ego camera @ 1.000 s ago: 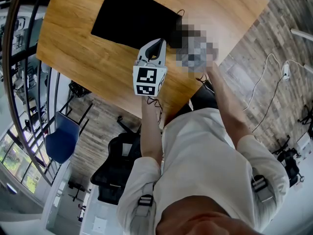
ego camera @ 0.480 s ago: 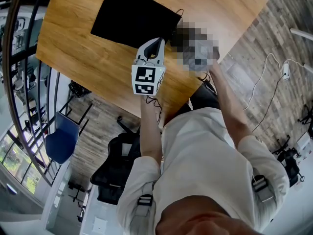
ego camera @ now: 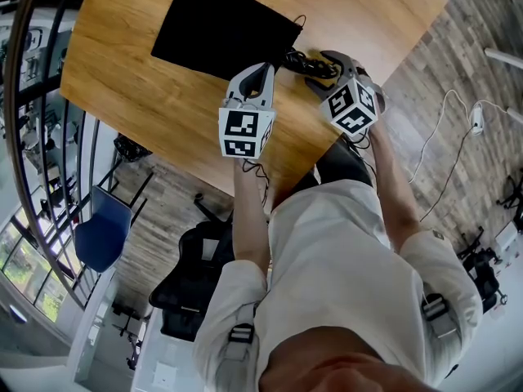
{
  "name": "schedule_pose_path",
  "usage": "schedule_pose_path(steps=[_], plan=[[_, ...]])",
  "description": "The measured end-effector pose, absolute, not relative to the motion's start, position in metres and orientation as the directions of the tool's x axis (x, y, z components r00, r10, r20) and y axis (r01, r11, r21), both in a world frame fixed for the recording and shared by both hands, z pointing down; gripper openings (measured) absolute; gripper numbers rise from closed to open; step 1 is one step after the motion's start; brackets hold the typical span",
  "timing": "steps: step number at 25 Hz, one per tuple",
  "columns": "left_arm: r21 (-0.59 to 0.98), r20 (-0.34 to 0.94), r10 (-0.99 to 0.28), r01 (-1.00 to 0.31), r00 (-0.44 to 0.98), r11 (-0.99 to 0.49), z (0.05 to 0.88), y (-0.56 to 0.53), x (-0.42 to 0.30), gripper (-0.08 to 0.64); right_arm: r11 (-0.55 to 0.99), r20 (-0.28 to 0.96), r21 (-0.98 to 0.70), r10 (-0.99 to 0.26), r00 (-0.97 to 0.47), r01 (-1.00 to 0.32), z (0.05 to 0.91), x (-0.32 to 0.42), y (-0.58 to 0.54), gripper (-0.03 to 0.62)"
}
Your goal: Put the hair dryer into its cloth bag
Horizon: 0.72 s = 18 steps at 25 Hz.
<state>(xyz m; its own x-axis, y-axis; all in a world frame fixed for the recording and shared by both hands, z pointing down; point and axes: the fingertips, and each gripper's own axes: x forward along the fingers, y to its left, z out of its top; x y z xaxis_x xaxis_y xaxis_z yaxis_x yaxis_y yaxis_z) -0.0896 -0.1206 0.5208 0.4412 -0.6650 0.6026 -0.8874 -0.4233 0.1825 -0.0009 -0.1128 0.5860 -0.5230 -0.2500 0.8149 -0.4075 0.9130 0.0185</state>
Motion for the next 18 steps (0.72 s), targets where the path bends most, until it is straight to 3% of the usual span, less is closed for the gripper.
schedule_pose_path(steps=[9,18], plan=[[0.179,0.605,-0.665,-0.889,0.438,-0.422,0.523,-0.121,-0.089,0.017,0.898,0.829,0.008,-0.252,-0.5,-0.439,0.594,0.03,-0.106,0.301],[0.179,0.606,-0.663,-0.887,0.44,-0.426,0.522,-0.121,-0.087,0.017,0.904,0.832,0.013,-0.247,-0.497,-0.428,0.602,0.042,-0.102,0.218]])
